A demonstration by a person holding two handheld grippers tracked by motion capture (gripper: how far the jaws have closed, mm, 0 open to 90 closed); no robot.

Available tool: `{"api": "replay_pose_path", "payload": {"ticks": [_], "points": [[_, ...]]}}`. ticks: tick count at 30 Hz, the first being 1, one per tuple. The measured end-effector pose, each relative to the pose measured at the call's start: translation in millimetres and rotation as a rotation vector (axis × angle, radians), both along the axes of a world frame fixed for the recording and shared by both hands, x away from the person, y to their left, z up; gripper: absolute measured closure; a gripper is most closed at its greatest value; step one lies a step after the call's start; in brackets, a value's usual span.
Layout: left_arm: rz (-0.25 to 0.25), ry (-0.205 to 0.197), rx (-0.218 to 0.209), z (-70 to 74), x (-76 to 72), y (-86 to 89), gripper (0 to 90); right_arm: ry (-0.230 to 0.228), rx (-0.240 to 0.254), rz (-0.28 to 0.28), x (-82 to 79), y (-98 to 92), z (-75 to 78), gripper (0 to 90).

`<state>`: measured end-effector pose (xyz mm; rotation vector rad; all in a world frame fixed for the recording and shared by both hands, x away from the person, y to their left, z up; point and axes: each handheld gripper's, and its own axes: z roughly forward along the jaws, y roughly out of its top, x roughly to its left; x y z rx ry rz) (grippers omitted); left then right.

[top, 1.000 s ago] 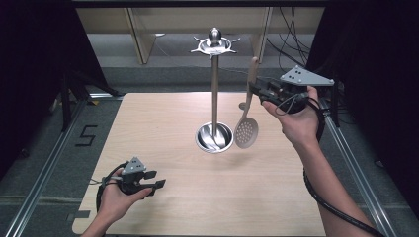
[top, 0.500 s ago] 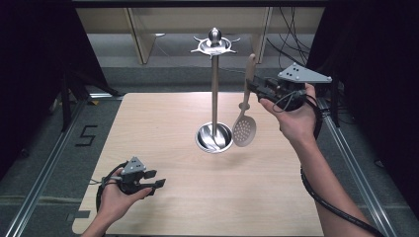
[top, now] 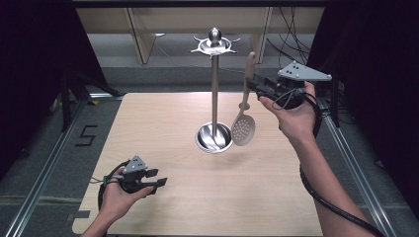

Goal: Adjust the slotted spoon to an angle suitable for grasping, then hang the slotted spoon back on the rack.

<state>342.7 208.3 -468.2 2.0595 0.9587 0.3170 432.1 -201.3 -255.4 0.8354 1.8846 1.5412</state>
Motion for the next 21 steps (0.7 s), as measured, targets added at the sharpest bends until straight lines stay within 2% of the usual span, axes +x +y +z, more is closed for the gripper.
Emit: {"api": "replay_pose_path", "payload": {"ticks": [1, 3, 4, 6, 7, 8, 12, 13, 17, 18, 21], "points": [[0.000, 0.000, 0.000, 0.2, 0.1, -0.1, 48.2, -0.031, -0.017, -0.008, 1.1, -1.5, 0.4, 69.3], [-0.006, 0.001, -0.006, 0.7, 0.0, -0.3, 48.2, -0.027, -0.009, -0.008, 0.3, -0.9, 0.5, 69.3], [0.001, -0.002, -0.021, 0.1, -0.9, -1.1, 48.2, -0.010, -0.004, -0.002, -1.3, -0.1, 1.4, 69.3], [-0.002, -0.004, -0.016, -0.5, -1.0, -0.5, 48.2, -0.006, -0.005, -0.005, -1.9, -0.3, 2.0, 69.3], [0.001, -0.003, -0.011, -0.3, -1.7, 0.7, 48.2, -0.029, -0.013, -0.009, -0.7, -0.9, 2.3, 69.3], [0.021, 0.005, -0.031, -0.4, -2.3, -0.3, 48.2, -0.032, -0.008, -0.009, -0.6, -0.3, 2.0, 69.3], [0.016, -0.004, -0.022, -0.7, -1.4, 0.6, 48.2, 0.000, 0.002, 0.007, 0.1, 1.1, 1.8, 69.3], [0.011, -0.009, -0.006, -0.7, -1.3, 1.6, 48.2, -0.006, -0.001, 0.006, 0.7, 0.7, 2.3, 69.3], [0.019, 0.006, -0.008, -0.6, -2.1, 2.6, 48.1, 0.000, -0.002, 0.011, 3.8, -0.2, 3.3, 69.3], [0.028, -0.003, -0.012, -1.0, -2.5, 2.2, 48.2, -0.015, -0.007, 0.009, 5.7, -1.0, 3.3, 69.3], [0.025, -0.005, -0.016, -0.8, -2.5, 3.1, 48.1, -0.009, -0.004, 0.012, 6.7, 0.1, 3.4, 69.3]]}}
